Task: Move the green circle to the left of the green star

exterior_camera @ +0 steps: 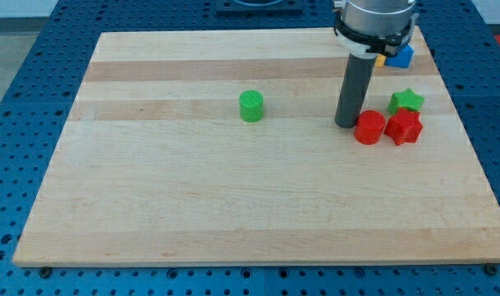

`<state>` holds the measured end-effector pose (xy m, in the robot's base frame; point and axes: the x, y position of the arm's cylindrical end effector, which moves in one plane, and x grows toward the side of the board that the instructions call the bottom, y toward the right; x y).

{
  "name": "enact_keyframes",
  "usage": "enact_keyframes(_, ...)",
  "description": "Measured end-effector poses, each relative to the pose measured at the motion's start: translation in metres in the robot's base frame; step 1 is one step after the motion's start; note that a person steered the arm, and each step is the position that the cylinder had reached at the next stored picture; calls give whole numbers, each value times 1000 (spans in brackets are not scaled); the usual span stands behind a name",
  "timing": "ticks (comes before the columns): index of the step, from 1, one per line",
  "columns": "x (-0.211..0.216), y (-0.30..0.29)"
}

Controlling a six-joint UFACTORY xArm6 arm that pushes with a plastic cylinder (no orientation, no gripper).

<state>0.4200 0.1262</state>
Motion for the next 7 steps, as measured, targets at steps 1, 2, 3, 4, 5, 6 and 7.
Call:
enact_keyframes(1, 0, -8)
enact_keyframes(2, 4, -54)
enact_keyframes(3, 19, -108)
enact_keyframes(4, 27, -165)
enact_keyframes(5, 14, -196)
enact_keyframes(6, -20, -197)
enact_keyframes(7, -45, -197)
